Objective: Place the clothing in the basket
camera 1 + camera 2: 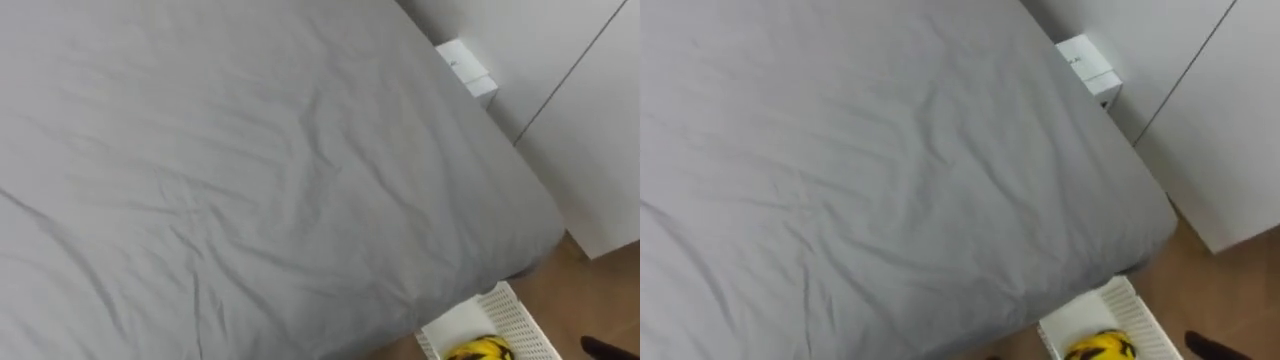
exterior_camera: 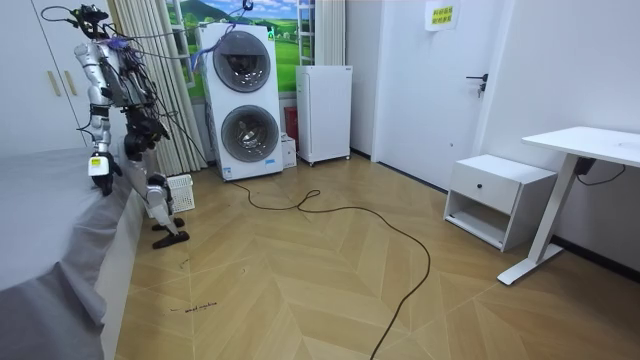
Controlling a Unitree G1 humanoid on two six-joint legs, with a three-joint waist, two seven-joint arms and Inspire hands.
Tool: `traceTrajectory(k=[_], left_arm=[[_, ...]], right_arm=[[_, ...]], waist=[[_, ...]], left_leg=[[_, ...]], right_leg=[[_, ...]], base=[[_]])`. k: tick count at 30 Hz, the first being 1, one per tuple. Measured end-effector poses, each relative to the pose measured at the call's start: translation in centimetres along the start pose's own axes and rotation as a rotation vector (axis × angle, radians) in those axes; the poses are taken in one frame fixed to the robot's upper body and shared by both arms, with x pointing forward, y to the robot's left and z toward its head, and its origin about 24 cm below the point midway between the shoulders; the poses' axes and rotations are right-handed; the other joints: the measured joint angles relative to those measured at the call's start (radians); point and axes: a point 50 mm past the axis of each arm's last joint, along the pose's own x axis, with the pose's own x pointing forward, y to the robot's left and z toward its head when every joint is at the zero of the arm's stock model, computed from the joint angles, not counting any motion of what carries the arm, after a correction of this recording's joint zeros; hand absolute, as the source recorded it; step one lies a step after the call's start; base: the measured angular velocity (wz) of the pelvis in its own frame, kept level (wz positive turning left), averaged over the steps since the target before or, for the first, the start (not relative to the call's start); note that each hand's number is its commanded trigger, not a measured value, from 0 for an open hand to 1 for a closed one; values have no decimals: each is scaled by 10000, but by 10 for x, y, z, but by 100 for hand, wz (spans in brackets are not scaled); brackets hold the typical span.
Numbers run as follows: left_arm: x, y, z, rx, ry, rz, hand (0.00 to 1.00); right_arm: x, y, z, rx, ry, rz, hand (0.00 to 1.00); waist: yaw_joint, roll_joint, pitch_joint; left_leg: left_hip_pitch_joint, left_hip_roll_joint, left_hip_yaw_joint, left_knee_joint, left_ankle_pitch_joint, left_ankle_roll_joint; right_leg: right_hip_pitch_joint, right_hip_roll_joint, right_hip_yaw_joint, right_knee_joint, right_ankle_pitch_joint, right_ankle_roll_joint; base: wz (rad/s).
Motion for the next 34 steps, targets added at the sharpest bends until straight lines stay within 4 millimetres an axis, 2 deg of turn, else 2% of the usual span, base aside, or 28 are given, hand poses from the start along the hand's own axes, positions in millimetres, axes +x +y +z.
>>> traceTrajectory(k=[3,7,11,13,17,21,24,27,34], left_arm=[[-2,2,-1,375,-294,225,0],[-3,2,-2,280,-351,503,0],[-3,1,0,258,-461,543,0],[-3,-1,2,482,-726,582,0],[-4,-7,3,261,-860,603,0],[-5,-12,5,126,-1088,537,0],[-6,-15,6,21,-1192,458,0],[-7,-19,7,-154,-1309,371,0],[-7,-21,6,-198,-1382,328,0]], right_arm=[[-7,4,-22,-447,415,531,0],[-19,18,-45,-988,862,1557,0],[-27,21,-67,-1709,1476,2181,0],[-32,24,-77,-1840,1847,2509,0],[-35,27,-83,-2165,2045,3062,0],[-40,29,-93,-2784,2381,3850,0],[-46,39,-96,-3426,2225,4467,0],[-49,37,-103,-3942,2415,4546,0],[-52,33,-112,-5086,2481,4742,0]], waist=[[37,-173,25],[92,-363,34],[277,-460,31],[302,-507,29],[363,-516,37],[815,-561,55],[910,-562,52],[1146,-573,53],[1404,-597,66]], left_leg=[[334,0,-354,-70,-11,-21],[660,-46,-622,-147,-11,-22],[973,-68,-936,-199,-19,-28],[1013,-108,-1276,-166,-18,-28],[1147,-192,-1596,-173,-18,-20],[1354,-222,-1768,-256,-25,-13],[1370,-249,-1907,-254,-26,-12],[1412,-262,-1910,-258,-26,-12],[1526,-258,-1931,-277,-50,-17]], right_leg=[[561,-52,-397,-263,-35,-16],[983,-140,-695,-286,-195,7],[1473,-176,-960,-464,-253,27],[1707,-235,-1242,-591,-288,34],[1995,-318,-1517,-609,-413,83],[2241,-356,-1682,-626,-512,104],[2348,-407,-1908,-629,-572,115],[2403,-430,-1974,-619,-623,133],[2604,-452,-2108,-618,-710,134]], base=[[37],[25],[25],[39],[29],[13],[19],[10],[4]])
